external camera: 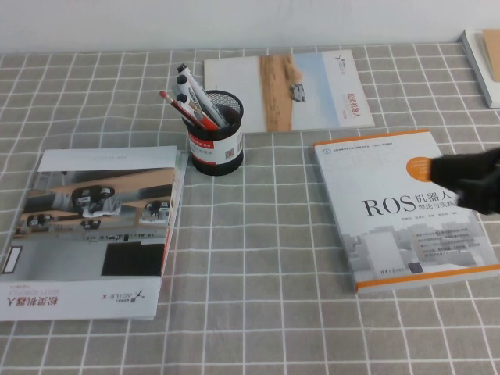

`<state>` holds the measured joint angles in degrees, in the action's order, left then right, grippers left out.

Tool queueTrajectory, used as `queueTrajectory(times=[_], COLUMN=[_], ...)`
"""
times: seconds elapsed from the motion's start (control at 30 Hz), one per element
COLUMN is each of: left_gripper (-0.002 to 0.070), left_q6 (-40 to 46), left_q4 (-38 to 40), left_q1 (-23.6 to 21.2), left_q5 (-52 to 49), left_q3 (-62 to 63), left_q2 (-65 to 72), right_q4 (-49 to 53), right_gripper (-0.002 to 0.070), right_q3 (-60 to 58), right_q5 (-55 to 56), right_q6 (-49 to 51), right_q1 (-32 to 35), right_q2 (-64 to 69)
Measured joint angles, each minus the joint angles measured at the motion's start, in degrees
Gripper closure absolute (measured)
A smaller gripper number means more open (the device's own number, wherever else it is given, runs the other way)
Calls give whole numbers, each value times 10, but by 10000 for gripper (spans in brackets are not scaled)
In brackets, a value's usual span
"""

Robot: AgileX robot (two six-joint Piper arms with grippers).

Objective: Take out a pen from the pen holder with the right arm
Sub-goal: 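Take a marker out of the pen holder and lay it on the table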

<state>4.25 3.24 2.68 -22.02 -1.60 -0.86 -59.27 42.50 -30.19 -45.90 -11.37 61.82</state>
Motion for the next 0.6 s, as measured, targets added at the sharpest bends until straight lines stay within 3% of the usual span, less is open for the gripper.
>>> queueTrajectory(times=[0.33,0.6], left_gripper=[680,680], left_q6=[0,0], left_q4=[0,0], left_q1=[0,0], left_q5=[0,0], left_q3=[0,0], left_q2=[0,0], right_q4=[55,63], right_gripper=[689,688], right_q3=[112,163], right_q5=[67,180], right_q6=[-6,-165], right_q1=[-142,-254], right_q2=[139,237])
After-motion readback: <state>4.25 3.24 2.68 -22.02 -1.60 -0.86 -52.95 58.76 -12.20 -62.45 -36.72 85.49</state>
